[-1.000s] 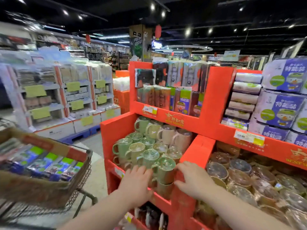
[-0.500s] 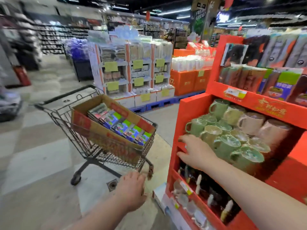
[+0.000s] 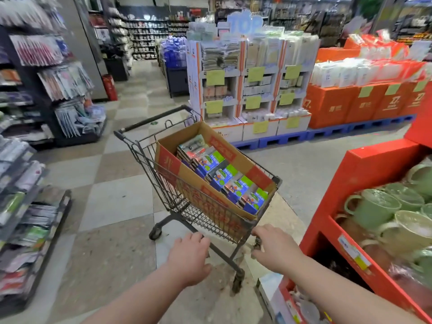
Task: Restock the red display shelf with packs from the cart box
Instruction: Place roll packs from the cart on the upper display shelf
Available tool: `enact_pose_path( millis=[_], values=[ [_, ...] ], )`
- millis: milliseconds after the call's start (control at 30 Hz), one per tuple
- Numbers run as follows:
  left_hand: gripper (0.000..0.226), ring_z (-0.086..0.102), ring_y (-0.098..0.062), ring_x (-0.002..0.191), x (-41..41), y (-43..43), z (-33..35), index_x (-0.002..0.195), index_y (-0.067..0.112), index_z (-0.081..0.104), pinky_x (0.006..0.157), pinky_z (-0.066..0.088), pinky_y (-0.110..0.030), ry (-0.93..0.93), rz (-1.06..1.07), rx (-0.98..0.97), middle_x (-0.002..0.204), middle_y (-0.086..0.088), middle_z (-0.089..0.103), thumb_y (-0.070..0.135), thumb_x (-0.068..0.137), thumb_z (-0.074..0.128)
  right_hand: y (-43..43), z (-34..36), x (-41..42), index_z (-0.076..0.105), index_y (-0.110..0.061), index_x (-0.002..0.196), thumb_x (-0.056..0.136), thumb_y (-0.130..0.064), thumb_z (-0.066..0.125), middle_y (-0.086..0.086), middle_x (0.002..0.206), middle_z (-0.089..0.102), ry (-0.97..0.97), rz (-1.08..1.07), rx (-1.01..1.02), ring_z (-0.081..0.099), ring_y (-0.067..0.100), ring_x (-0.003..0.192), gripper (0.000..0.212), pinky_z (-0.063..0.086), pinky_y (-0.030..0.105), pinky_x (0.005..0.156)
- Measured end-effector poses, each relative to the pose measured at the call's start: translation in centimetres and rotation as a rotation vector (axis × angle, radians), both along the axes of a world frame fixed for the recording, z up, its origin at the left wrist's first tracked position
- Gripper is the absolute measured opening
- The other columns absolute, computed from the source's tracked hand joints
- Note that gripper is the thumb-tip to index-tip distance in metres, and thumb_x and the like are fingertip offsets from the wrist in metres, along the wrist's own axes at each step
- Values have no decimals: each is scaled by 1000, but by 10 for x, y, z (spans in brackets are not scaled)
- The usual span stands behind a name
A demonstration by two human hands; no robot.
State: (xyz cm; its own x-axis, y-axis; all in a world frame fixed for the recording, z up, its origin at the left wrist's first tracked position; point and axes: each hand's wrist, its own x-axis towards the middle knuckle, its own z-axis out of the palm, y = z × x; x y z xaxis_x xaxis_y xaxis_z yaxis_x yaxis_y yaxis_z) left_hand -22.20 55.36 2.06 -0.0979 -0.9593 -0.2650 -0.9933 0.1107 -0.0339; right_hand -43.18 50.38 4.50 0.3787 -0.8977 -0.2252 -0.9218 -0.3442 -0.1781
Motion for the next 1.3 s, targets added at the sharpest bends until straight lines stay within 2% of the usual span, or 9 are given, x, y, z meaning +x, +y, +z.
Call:
enact_pose_path(
  millis=[133, 233, 267, 400, 667, 767, 900, 1067, 1300],
  values=[
    [57, 34, -26, 132, 9, -55, 5, 141, 19, 33, 107, 30, -38, -2, 13, -18, 141, -4, 40, 43, 91, 46, -40, -22, 8, 46, -24, 127, 87, -33, 48, 2, 130, 50, 20, 15, 95, 44, 25, 123, 40, 39, 36, 97],
    [59, 34, -25, 133, 12, -94, 6, 143, 20, 32, 107, 30, -37, 6, 20, -20, 142, -3, 39, 42, 90, 46, -67, -33, 9, 43, -25, 106, 89, -33, 48, 4, 125, 51, 52, 42, 150, 46, 27, 119, 20, 40, 35, 90],
    [59, 33, -25, 133, 12, -105, 7, 142, 20, 32, 108, 30, -38, 9, 22, -16, 142, -3, 39, 43, 90, 47, -75, -37, 8, 43, -24, 105, 89, -35, 49, 4, 124, 51, 57, 48, 168, 47, 27, 119, 20, 40, 35, 87],
    [58, 36, -25, 130, 16, -147, 16, 140, 19, 35, 109, 33, -40, 23, 28, -55, 139, -3, 41, 43, 89, 49, -103, -51, 7, 48, -21, 121, 87, -38, 51, 3, 127, 52, 53, 42, 221, 48, 25, 120, 39, 42, 35, 92],
    [59, 39, -23, 130, 39, -223, 27, 139, 21, 36, 107, 35, -39, 60, -4, -142, 137, -1, 44, 47, 88, 51, -148, -64, 20, 46, -25, 128, 86, -39, 51, 0, 132, 49, 63, -4, 299, 48, 24, 123, 45, 42, 35, 98],
    [60, 39, -23, 130, 52, -249, 17, 139, 22, 36, 108, 34, -39, 69, -31, -114, 138, 0, 44, 48, 87, 51, -164, -66, 32, 46, -26, 129, 86, -38, 50, 0, 132, 50, 60, -51, 285, 48, 24, 123, 45, 41, 33, 97],
    [62, 39, -24, 130, 76, -281, 0, 139, 22, 35, 107, 34, -38, 54, -96, -62, 137, -1, 43, 50, 87, 52, -193, -67, 58, 49, -24, 121, 83, -37, 50, 2, 125, 52, 43, -134, 256, 50, 24, 119, 40, 41, 32, 85],
    [63, 34, -25, 134, 120, -323, -13, 142, 20, 32, 110, 29, -40, 52, -180, 9, 141, -3, 39, 48, 88, 50, -236, -63, 102, 43, -27, 134, 87, -40, 52, -2, 135, 47, -10, -247, 263, 46, 21, 126, 50, 42, 32, 97],
    [66, 35, -25, 133, 179, -375, -27, 142, 20, 32, 110, 30, -41, 20, -261, 60, 140, -3, 40, 51, 87, 51, -278, -66, 158, 40, -29, 137, 88, -42, 53, -3, 140, 45, -42, -369, 277, 45, 20, 128, 53, 42, 30, 98]
  ],
)
